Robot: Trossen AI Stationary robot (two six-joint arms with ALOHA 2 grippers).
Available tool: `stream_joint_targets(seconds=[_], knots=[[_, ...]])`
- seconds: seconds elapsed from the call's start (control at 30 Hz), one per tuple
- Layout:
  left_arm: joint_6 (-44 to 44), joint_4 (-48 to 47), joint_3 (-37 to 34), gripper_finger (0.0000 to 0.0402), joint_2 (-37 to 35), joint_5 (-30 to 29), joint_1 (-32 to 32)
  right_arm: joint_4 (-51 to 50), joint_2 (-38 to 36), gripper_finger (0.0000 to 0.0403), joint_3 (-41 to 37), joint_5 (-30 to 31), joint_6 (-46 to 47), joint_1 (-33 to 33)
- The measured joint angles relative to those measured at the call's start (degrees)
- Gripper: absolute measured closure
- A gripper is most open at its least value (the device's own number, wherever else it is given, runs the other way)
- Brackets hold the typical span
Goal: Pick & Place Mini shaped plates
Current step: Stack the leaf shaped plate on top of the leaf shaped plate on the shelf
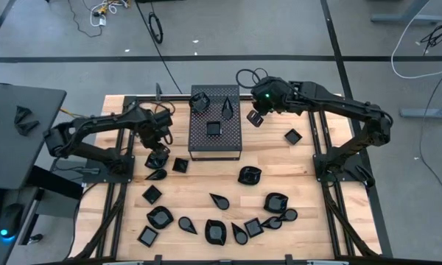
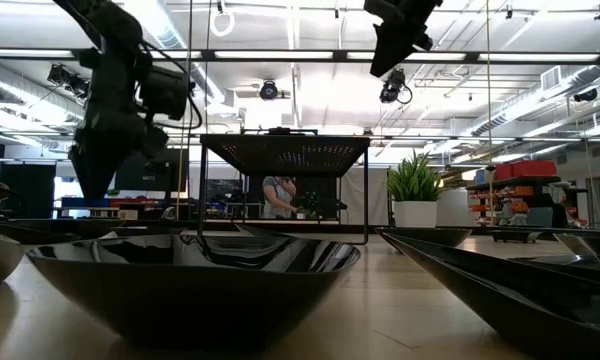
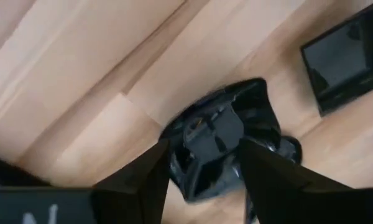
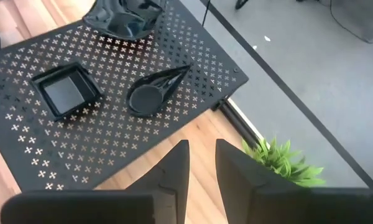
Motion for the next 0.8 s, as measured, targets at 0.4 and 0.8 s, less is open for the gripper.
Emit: stream_joint_targets(seconds=[0.4,0.8], knots=[[3.2,4.5,-2.7,0.0216,4.8,-2.5,0.6,3.9,0.0,0.0323,0.0,0.0,-1.7,0.0],[3.3,4.6,-2.7,0.0232,8.2,-1.2,0.5,4.3,0.0,0.0323,0.0,0.0,-2.1,0.0]])
